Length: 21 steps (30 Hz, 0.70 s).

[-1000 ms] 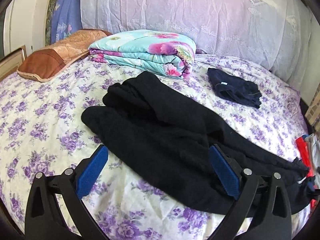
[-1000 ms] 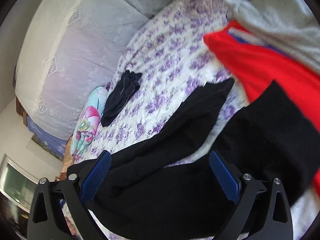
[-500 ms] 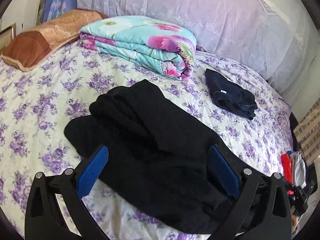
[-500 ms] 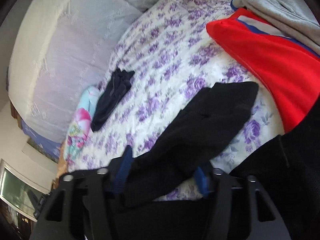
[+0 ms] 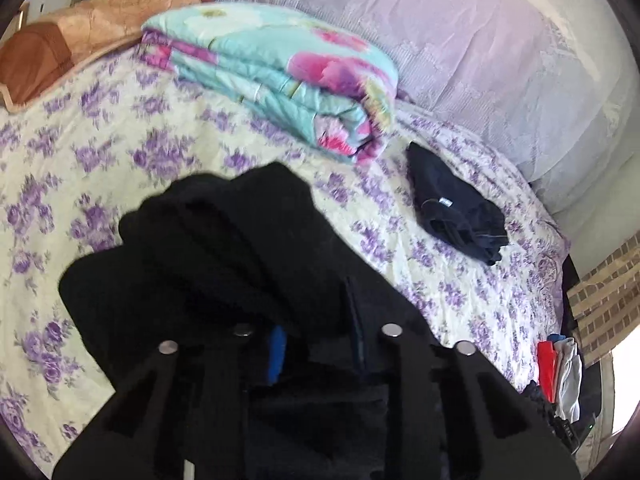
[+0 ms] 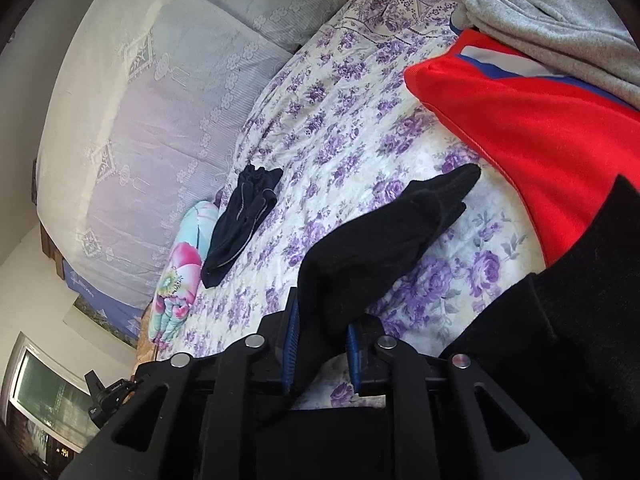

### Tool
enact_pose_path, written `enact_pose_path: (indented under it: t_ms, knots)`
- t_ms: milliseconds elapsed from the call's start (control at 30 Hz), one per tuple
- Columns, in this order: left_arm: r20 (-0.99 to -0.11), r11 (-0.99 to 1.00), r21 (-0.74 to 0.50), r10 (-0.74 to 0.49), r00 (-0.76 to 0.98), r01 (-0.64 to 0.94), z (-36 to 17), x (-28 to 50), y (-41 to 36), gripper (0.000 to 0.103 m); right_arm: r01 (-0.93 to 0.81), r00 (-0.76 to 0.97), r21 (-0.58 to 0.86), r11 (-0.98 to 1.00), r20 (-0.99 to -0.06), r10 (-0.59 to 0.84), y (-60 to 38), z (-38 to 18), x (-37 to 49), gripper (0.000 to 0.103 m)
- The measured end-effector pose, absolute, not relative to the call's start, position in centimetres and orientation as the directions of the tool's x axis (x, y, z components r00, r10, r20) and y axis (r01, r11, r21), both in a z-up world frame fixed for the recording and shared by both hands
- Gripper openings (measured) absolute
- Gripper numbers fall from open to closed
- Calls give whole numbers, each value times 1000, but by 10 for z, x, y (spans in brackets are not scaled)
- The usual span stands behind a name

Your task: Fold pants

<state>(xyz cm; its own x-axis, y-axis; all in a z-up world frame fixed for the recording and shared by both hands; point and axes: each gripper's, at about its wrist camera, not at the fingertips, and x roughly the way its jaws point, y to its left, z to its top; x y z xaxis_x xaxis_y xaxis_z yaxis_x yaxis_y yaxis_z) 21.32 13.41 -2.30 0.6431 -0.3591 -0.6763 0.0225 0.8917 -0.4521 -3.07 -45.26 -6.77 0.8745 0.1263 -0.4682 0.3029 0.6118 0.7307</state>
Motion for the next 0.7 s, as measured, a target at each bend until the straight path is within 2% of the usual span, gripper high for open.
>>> enact_pose_path:
  t_ms: [167, 300, 367, 400, 433, 500, 567, 633, 700]
  knots:
    - [-610, 894, -442, -357, 707, 70, 20, 205, 133, 22, 239, 895, 703, 670, -427, 129, -457, -29, -17, 12]
    - [-591, 900, -431, -341, 731, 71, 47, 237, 125, 22, 219, 900, 685, 694, -416, 127, -469, -1, 22, 11]
    - [-582, 897, -439, -332, 742, 56, 56, 264, 119, 22, 235, 901, 668, 706, -422, 99, -479, 11, 53, 11]
    - [-595, 904, -426, -313, 740, 41, 57, 278, 116, 27, 274, 886, 645, 713, -457, 72, -487, 13, 77, 13]
    - [-622, 915, -402, -295, 726, 27, 54, 295, 112, 33, 317, 863, 624, 714, -502, 55, -494, 11, 95, 16]
    - [-704, 937, -344, -214, 678, -61, 34, 327, 107, 73, 420, 802, 581, 697, -597, 14, -508, 1, 122, 59]
    - [-743, 939, -313, -151, 652, -139, 16, 329, 111, 76, 437, 817, 605, 666, -577, -12, -512, -5, 117, 59]
    - [-733, 940, -330, -196, 652, -87, 5, 317, 114, 77, 399, 828, 587, 705, -560, -3, -504, -7, 104, 60]
    - [-730, 954, -294, -185, 658, -57, -2, 299, 117, 77, 407, 814, 509, 759, -579, -49, -490, -10, 87, 65]
